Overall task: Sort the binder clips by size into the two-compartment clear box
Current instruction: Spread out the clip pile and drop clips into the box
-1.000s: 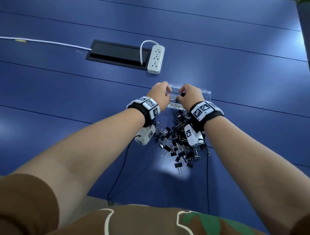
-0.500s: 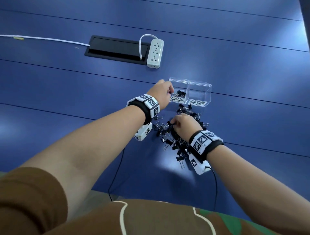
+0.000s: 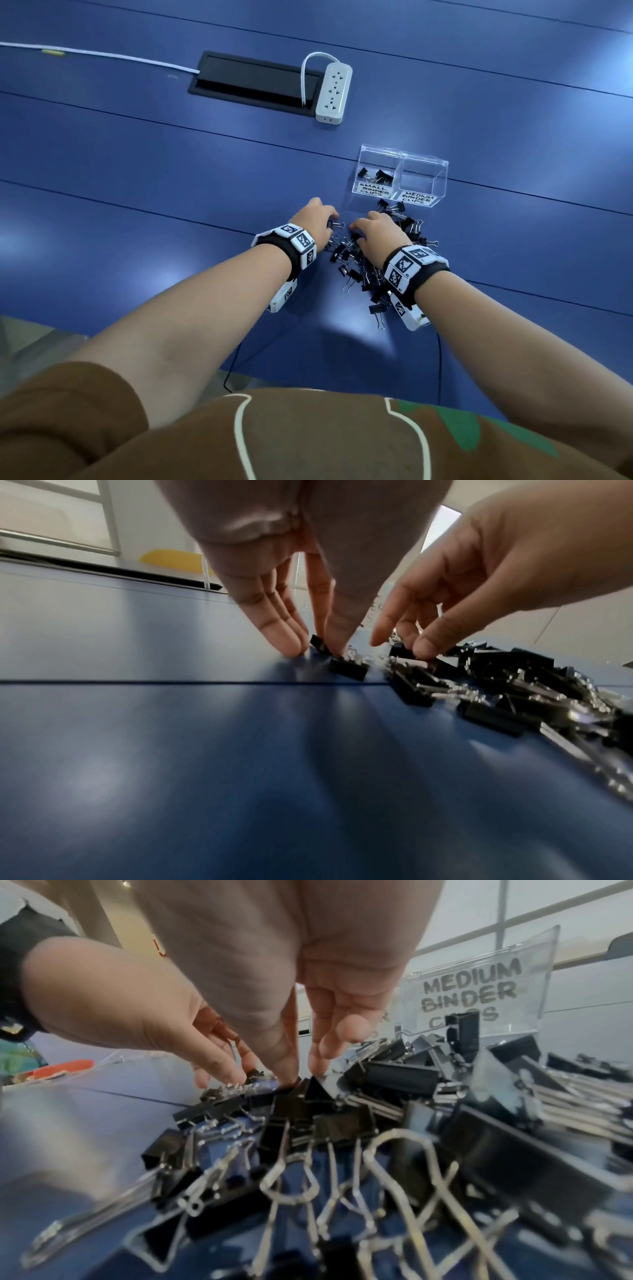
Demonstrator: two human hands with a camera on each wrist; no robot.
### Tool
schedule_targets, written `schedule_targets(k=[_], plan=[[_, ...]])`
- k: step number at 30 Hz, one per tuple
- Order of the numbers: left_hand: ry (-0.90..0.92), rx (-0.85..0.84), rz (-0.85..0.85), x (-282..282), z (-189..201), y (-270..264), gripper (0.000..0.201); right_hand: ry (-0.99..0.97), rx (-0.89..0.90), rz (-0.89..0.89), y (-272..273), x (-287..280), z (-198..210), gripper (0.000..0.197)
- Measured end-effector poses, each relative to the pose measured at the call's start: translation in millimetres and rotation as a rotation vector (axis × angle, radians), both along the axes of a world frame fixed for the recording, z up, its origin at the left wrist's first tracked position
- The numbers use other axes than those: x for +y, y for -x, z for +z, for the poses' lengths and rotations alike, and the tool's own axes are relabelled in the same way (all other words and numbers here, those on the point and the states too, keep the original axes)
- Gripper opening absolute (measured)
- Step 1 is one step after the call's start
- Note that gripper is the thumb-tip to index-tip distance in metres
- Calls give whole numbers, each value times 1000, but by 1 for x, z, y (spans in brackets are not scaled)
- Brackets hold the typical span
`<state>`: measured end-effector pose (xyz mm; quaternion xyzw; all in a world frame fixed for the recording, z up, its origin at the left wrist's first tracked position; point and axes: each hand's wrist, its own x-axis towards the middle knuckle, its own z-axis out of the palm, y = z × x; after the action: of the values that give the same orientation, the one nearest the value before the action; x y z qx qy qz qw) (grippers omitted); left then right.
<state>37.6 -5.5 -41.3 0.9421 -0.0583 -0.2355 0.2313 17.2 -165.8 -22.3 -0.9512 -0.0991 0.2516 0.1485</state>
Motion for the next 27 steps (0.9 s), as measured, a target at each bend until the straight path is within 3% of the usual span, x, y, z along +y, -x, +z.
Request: schedule_targets(k=[4, 10, 13, 16, 20, 23, 27], plan=[[-30, -41, 16, -1, -1, 3, 19, -1, 3, -36, -2, 2, -4, 30], [82, -21, 115, 7, 6, 3, 14, -101, -11, -185, -4, -3, 0, 7], [134, 10, 224, 12, 7, 6, 14, -233, -38, -351, -4, -11, -1, 7], [168, 8, 283, 17, 6, 13, 13, -438, -48, -509, -2, -14, 0, 21], [194, 45, 310, 20, 5, 25, 19, -601, 147, -659, 7, -5, 3, 28], [204, 96, 279, 18, 3, 29, 32, -493, 152, -545, 18, 7, 1, 15], [186, 80, 249, 13, 4, 32, 22, -237, 59, -266, 31, 16, -5, 8]])
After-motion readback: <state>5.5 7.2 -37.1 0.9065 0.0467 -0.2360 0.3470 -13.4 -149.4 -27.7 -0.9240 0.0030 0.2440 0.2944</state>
